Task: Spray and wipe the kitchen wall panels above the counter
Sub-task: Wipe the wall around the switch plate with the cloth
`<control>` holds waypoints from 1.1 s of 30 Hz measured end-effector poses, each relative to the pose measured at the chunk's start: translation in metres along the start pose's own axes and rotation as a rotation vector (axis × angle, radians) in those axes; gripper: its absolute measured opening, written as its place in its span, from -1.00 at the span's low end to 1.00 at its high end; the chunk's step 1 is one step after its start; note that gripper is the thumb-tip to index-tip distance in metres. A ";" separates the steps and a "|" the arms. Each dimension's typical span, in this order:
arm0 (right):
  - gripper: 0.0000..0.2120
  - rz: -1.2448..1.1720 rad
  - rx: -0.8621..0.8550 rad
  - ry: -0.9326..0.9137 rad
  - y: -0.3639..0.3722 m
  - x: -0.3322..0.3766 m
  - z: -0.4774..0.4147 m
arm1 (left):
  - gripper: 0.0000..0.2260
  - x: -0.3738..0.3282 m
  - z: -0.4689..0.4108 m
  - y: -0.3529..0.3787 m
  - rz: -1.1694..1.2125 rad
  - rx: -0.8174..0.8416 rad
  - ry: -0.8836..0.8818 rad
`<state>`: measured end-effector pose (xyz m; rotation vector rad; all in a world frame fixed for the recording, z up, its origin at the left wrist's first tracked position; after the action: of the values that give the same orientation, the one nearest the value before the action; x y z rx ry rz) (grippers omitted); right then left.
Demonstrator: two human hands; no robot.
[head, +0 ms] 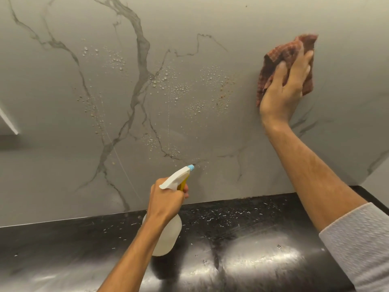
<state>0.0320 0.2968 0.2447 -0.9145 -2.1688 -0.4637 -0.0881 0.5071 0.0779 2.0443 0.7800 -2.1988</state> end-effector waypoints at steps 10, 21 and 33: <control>-0.57 0.429 -0.021 -1.001 0.040 0.018 -0.018 | -0.68 -0.024 -0.002 0.002 0.233 -0.159 0.042; -0.10 0.779 0.533 -1.372 -0.054 -0.222 0.124 | -0.59 -0.021 0.003 -0.004 0.251 -0.301 0.019; -0.40 0.336 0.145 -1.187 0.008 -0.145 0.054 | -0.67 -0.036 -0.004 0.015 0.327 -0.387 0.057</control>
<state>0.0821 0.2648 0.1016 -1.6944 -2.8749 0.5637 -0.0742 0.4849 0.1070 1.8876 0.7421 -1.6741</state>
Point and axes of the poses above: each hand's wrist, its own z-axis away from the middle knuckle, its own y-axis out of the palm, x = y × z, the point moved 1 cm from there along -z, towards the middle knuckle, and after that the axes turned 6 degrees about -x, right-handed, at the moved point
